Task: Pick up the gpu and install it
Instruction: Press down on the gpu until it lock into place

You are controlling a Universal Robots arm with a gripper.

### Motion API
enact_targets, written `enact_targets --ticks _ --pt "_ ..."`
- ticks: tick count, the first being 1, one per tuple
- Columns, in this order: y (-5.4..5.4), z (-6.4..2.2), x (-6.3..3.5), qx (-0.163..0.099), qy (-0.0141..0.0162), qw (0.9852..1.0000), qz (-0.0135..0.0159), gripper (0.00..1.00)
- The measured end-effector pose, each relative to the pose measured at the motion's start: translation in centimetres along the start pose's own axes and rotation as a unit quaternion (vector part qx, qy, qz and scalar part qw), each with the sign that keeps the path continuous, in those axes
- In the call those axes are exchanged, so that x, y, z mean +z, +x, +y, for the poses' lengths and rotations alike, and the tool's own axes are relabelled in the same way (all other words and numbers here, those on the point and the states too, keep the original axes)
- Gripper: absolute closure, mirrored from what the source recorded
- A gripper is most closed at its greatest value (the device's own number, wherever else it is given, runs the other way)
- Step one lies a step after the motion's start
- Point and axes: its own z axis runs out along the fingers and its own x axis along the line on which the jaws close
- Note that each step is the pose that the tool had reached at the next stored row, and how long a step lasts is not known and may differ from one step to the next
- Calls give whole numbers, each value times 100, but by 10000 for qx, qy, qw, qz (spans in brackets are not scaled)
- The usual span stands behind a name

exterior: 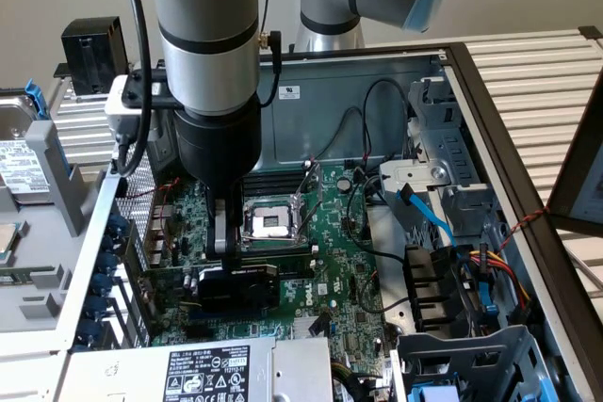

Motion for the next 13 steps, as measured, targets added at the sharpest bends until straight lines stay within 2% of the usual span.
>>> enact_targets --ticks 4,9,13 --pt "-1 2 -20 1 3 10000 -5 89" --pt "-4 10 -162 0 0 10000 1 89" --pt "-5 22 -217 0 0 10000 4 89"
